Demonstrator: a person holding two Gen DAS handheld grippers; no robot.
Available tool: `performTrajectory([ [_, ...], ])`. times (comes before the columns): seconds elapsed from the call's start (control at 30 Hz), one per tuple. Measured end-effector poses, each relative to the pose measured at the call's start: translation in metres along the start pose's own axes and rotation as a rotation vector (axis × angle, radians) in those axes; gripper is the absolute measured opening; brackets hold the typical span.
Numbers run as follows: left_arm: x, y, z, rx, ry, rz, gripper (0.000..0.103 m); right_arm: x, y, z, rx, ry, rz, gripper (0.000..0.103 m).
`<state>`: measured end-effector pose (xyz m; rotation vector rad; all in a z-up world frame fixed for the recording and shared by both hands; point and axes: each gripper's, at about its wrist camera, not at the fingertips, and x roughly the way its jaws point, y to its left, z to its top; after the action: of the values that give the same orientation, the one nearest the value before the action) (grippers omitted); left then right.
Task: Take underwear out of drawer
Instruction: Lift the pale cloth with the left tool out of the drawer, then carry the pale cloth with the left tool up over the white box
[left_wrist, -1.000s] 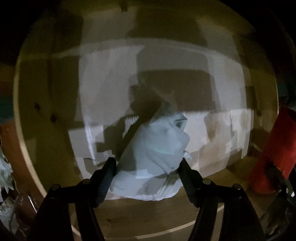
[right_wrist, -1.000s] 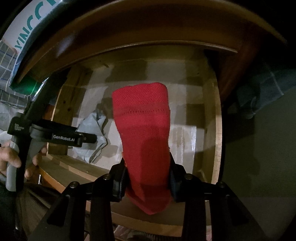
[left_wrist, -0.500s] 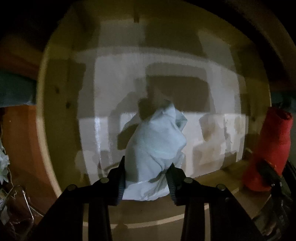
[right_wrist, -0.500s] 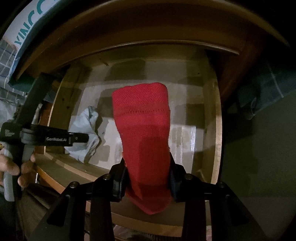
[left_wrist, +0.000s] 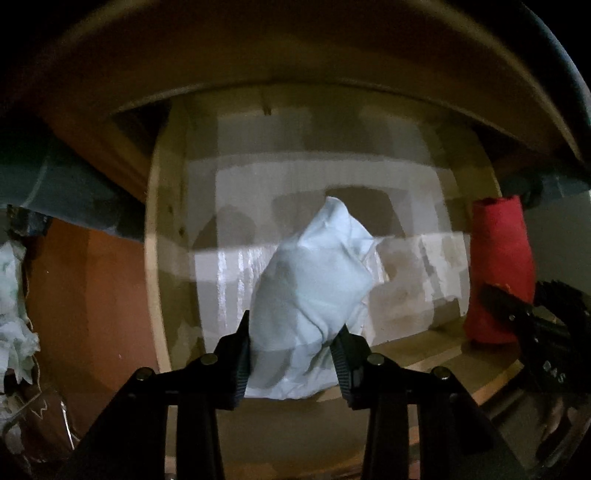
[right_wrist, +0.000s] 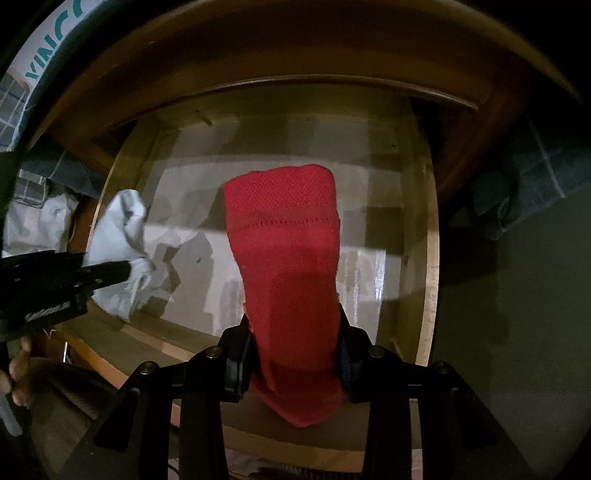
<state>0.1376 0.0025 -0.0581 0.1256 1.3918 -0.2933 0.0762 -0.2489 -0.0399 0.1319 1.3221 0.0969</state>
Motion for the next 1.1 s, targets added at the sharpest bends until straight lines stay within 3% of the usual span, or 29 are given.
performTrajectory([
  [0.6,-0.104,-0.014,-0.027,0.047,-0.221,0.010,0.039,0.001,-0.002,0.000,-0.008,0.001,-0.004,0.034],
  [1.1,-0.217,-0.026,-0.013,0.083,-0.433,-0.022,0.039,0.001,-0.001,0.000,-0.013,0.004,-0.008,0.034],
])
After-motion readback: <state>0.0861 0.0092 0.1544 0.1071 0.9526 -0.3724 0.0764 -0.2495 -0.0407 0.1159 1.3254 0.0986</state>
